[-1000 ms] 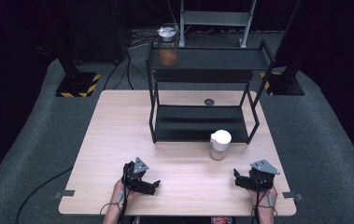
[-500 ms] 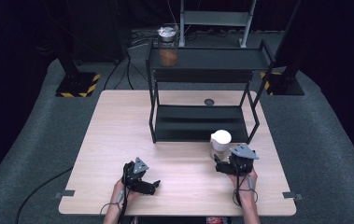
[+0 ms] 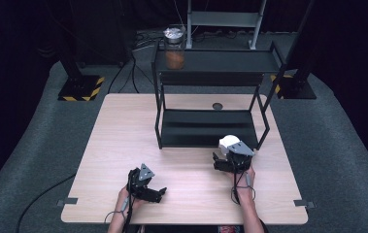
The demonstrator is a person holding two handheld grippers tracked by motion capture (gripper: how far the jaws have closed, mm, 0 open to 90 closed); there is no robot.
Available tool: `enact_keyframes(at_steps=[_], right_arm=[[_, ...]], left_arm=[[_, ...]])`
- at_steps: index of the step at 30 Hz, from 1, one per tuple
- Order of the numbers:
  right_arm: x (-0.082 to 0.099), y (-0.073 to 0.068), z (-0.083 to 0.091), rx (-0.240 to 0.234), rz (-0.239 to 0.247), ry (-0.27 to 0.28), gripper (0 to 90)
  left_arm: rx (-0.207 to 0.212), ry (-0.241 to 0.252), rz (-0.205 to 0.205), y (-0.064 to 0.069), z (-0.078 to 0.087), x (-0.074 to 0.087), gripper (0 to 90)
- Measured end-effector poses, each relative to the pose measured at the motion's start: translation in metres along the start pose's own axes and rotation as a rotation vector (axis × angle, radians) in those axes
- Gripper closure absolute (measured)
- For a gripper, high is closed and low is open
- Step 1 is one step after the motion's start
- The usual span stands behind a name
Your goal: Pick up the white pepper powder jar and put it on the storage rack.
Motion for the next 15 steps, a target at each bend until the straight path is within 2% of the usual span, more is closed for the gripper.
enact_keyframes(at_steps=[5,6,8,9,11,15], right_arm=[[0.001,0.0041,-0.0019,0.005,-0.017,-0.008,0.0],[0.0016,0.0037,-0.0015,0.011,-0.019,-0.006,4.5],[0.0039,0.0042,-0.0001,0.01,-0.019,-0.001,20.1],[0.0053,0.0059,0.0004,-0.008,-0.028,0.003,23.7],[0.0071,0.0078,-0.0004,-0.022,-0.035,-0.006,28.4],[0.0082,0.0093,-0.0002,-0.037,-0.044,-0.001,29.5]], left_arm=[[0.0,0.0,0.0,0.0,0.0,0.0,0.7],[0.0,0.0,-0.001,-0.0001,0.0,0.0,0.7],[0.001,0.001,-0.001,-0.0001,0.0001,0.0,0.8],[0.001,0.001,-0.001,0.0,0.0001,0.0001,0.9],[0.001,0.001,-0.001,-0.0001,0.0,0.0001,0.9],[0.001,0.001,-0.001,0.0,0.0001,0.0001,0.9]])
Point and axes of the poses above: each handheld gripper's, and its own axes: z roughly backward along the jaws, x roughly out of its underside, y roughly to its right, the point moved 10 cm from there along -z, roughly forward along the jaws, and after that the axes turned 14 degrees about -x, right-handed, at the moved point
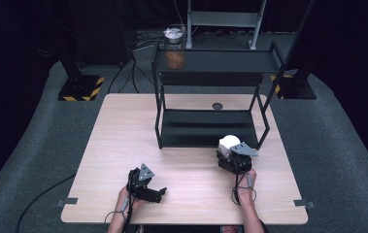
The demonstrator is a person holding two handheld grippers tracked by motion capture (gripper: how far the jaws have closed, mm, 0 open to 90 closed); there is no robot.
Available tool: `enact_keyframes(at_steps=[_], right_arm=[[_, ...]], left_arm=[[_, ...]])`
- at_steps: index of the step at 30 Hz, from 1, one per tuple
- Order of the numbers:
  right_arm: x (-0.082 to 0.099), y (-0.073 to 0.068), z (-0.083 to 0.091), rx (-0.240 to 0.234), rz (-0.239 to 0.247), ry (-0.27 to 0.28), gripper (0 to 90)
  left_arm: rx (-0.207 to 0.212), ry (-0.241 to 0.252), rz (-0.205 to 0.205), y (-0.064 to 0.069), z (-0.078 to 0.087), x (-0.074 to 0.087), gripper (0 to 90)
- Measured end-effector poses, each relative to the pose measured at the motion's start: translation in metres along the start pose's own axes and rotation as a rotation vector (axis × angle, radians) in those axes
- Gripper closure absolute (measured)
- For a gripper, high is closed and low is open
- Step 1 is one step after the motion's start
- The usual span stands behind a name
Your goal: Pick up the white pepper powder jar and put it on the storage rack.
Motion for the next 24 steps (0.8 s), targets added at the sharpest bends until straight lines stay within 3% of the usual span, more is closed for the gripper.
enact_keyframes(at_steps=[13,24], right_arm=[[-0.006,0.0,0.003,-0.023,-0.008,-0.022,30.2],[-0.027,0.002,0.026,-0.036,-0.007,0.024,30.2]], left_arm=[[0.002,0.002,0.0,0.0,0.0,0.0,1.3],[-0.001,0.003,0.004,0.0,0.0,0.0,2.0]])
Point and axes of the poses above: each handheld gripper's, and its own axes: z roughly backward along the jaws, x roughly out of its underside, y roughly to its right, the point moved 10 cm from there along -z, roughly forward along the jaws, and after that the axes turned 14 degrees about -x, right-handed, at the moved point
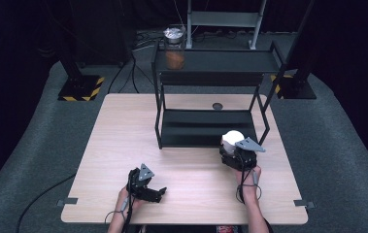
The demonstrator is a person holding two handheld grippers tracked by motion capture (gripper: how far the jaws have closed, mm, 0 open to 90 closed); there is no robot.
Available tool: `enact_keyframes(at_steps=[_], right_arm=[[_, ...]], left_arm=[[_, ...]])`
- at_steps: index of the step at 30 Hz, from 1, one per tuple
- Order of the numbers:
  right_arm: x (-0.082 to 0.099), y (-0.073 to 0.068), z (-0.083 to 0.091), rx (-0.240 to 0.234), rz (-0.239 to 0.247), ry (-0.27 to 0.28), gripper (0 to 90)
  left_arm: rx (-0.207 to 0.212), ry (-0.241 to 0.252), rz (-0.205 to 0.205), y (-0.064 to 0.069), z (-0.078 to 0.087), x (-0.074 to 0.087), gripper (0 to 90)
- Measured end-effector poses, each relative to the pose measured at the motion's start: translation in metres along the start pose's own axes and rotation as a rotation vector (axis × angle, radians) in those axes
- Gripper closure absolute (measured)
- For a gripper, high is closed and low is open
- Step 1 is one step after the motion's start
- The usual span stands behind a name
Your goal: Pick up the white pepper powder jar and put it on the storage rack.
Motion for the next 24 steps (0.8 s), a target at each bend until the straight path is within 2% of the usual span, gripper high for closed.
enact_keyframes(at_steps=[15,24], right_arm=[[-0.022,0.003,0.016,-0.002,0.01,0.025,30.2],[-0.036,0.007,0.026,0.013,0.018,0.036,30.2]], left_arm=[[-0.002,0.0,0.004,0.0,0.0,0.0,2.1],[-0.008,0.0,0.006,0.0,0.0,0.0,2.6]])
Point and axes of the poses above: each handheld gripper's, and its own axes: z roughly backward along the jaws, x roughly out of its underside, y roughly to its right, the point moved 10 cm from there along -z, roughly forward along the jaws, and after that the axes turned 14 degrees about -x, right-handed, at the moved point
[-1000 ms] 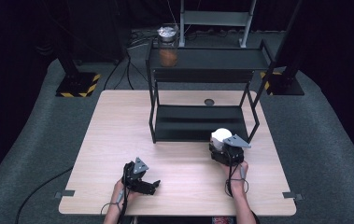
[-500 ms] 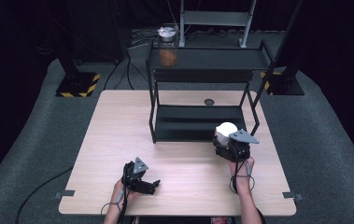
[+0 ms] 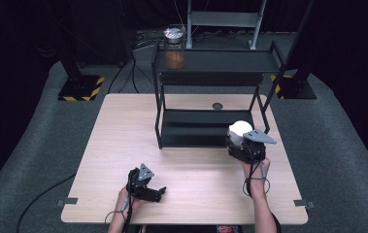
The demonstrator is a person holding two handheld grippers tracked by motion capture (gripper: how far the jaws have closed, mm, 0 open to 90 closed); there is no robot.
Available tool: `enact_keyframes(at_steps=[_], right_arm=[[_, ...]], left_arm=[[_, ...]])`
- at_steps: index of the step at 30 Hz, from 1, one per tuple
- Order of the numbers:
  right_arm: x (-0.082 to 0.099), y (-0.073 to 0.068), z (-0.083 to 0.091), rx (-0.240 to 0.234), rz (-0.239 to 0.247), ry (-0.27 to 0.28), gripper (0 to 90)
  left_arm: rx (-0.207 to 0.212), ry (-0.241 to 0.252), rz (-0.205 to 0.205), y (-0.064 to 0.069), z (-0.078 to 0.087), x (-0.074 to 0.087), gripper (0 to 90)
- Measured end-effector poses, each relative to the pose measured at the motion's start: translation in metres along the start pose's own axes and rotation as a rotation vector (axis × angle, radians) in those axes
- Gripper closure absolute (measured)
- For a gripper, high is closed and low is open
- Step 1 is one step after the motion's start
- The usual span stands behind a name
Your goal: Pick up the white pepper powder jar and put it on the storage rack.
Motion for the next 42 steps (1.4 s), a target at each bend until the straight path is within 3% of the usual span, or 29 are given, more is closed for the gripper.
enact_keyframes(at_steps=[42], right_arm=[[-0.067,0.025,0.042,0.07,0.032,0.068,30.2]], left_arm=[[-0.004,-0.001,0.005,0.0,0.0,0.0,2.5]])
Point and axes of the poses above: each handheld gripper's, and its own axes: z roughly backward along the jaws, x roughly out of its underside, y roughly to its right, the point moved 10 cm from there along -z, roughly forward along the jaws, and after that the axes turned 14 degrees about -x, right-handed, at the moved point
